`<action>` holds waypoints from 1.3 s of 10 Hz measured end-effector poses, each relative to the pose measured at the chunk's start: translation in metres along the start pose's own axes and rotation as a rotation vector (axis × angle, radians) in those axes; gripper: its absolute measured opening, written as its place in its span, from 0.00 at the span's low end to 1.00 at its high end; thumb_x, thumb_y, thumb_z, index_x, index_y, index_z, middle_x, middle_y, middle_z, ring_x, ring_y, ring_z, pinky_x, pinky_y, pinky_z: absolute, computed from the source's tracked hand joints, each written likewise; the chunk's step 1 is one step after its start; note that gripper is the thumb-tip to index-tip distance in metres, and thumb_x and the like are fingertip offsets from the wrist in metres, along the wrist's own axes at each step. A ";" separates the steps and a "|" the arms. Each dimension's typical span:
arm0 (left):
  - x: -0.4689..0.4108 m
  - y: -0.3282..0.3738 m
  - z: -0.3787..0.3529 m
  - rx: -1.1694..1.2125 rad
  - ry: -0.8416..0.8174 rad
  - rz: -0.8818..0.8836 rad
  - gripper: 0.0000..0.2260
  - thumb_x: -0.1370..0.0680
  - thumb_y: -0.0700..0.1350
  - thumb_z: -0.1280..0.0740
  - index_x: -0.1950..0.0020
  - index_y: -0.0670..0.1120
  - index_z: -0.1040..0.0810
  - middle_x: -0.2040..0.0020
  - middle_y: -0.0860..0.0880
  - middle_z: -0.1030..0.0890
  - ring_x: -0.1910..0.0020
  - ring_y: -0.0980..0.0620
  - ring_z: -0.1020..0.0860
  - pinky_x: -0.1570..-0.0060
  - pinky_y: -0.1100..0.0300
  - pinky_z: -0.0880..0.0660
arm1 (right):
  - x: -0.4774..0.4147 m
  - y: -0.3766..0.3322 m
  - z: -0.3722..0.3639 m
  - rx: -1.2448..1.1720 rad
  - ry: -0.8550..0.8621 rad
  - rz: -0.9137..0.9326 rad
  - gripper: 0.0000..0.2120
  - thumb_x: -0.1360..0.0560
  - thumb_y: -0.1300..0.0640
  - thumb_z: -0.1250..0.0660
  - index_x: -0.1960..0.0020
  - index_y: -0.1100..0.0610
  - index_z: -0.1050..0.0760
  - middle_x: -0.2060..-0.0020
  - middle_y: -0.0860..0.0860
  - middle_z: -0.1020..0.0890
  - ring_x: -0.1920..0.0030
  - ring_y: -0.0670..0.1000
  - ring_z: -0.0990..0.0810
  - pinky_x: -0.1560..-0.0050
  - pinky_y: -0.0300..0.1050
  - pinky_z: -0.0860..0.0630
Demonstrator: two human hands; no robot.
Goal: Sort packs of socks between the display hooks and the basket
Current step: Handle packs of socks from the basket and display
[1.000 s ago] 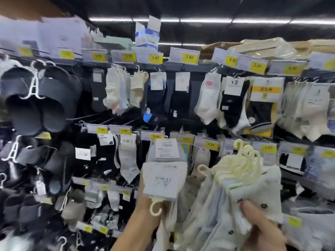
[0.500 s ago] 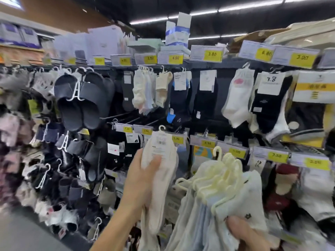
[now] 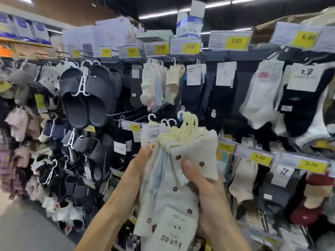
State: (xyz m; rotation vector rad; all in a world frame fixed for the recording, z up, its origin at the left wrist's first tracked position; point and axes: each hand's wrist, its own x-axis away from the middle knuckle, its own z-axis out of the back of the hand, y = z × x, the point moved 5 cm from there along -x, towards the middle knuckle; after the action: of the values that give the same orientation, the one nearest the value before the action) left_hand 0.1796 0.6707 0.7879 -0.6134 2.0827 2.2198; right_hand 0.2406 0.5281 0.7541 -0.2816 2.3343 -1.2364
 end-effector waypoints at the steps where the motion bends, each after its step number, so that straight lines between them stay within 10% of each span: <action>1: -0.038 -0.015 0.016 0.026 -0.152 -0.123 0.34 0.30 0.60 0.25 0.37 0.34 0.27 0.50 0.40 0.17 0.48 0.56 0.16 0.64 0.78 0.28 | -0.036 0.010 -0.024 0.152 -0.014 0.157 0.31 0.35 0.46 0.20 0.35 0.49 0.26 0.45 0.54 0.15 0.46 0.57 0.15 0.52 0.49 0.17; 2: -0.087 -0.027 0.043 0.230 -0.090 -0.221 0.32 0.36 0.52 0.24 0.36 0.40 0.25 0.45 0.43 0.15 0.45 0.45 0.16 0.52 0.60 0.20 | -0.077 0.022 -0.052 0.302 -0.049 0.243 0.28 0.32 0.43 0.23 0.35 0.46 0.27 0.44 0.51 0.16 0.45 0.52 0.15 0.50 0.46 0.18; 4: -0.180 -0.057 0.115 0.482 -0.083 -0.240 0.23 0.37 0.48 0.25 0.45 0.41 0.19 0.56 0.44 0.14 0.59 0.47 0.15 0.64 0.60 0.20 | -0.161 0.047 -0.098 0.642 -0.083 0.236 0.19 0.33 0.34 0.29 0.45 0.38 0.24 0.49 0.44 0.16 0.49 0.44 0.16 0.50 0.44 0.18; 6: -0.245 -0.057 0.154 0.336 -0.137 -0.308 0.22 0.37 0.51 0.21 0.45 0.50 0.16 0.49 0.47 0.13 0.51 0.49 0.14 0.59 0.63 0.20 | -0.215 0.014 -0.117 1.071 0.177 0.615 0.31 0.39 0.36 0.26 0.37 0.31 0.30 0.42 0.33 0.27 0.42 0.37 0.25 0.51 0.27 0.27; 8: -0.276 -0.050 0.153 0.370 -0.309 -0.327 0.23 0.29 0.54 0.25 0.35 0.50 0.21 0.40 0.46 0.16 0.40 0.47 0.18 0.47 0.57 0.20 | -0.250 0.006 -0.127 1.030 0.155 0.695 0.18 0.36 0.49 0.20 0.49 0.38 0.21 0.48 0.41 0.20 0.47 0.42 0.20 0.56 0.27 0.26; 9: -0.297 -0.052 0.150 0.370 -0.427 -0.290 0.15 0.18 0.34 0.39 0.32 0.30 0.28 0.47 0.46 0.18 0.46 0.61 0.18 0.37 0.51 0.28 | -0.256 0.010 -0.122 0.958 0.201 0.688 0.17 0.35 0.49 0.21 0.50 0.38 0.20 0.49 0.45 0.18 0.48 0.43 0.19 0.55 0.30 0.24; 10: -0.313 -0.049 0.151 0.421 -0.426 -0.304 0.17 0.23 0.34 0.35 0.35 0.33 0.26 0.48 0.44 0.16 0.47 0.56 0.16 0.46 0.61 0.23 | -0.261 0.013 -0.120 0.962 0.217 0.686 0.17 0.34 0.52 0.21 0.48 0.41 0.20 0.48 0.47 0.18 0.47 0.45 0.19 0.56 0.30 0.24; 11: -0.315 -0.055 0.151 0.471 -0.402 -0.208 0.37 0.34 0.55 0.23 0.30 0.39 0.28 0.36 0.36 0.21 0.36 0.36 0.22 0.36 0.43 0.26 | -0.270 0.015 -0.122 1.029 0.170 0.642 0.17 0.34 0.56 0.20 0.48 0.43 0.20 0.50 0.46 0.18 0.51 0.44 0.18 0.57 0.31 0.25; 13: -0.325 -0.078 0.146 0.662 -0.498 -0.086 0.28 0.25 0.54 0.26 0.29 0.45 0.27 0.32 0.37 0.23 0.32 0.35 0.25 0.30 0.30 0.36 | -0.283 0.016 -0.116 0.852 0.063 0.564 0.09 0.31 0.60 0.24 0.53 0.52 0.20 0.60 0.46 0.15 0.60 0.44 0.18 0.61 0.36 0.22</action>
State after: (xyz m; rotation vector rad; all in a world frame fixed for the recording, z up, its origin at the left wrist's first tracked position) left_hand 0.4645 0.8973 0.8166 -0.0807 2.2357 1.3064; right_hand 0.4276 0.7322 0.8855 0.6539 1.5417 -1.7631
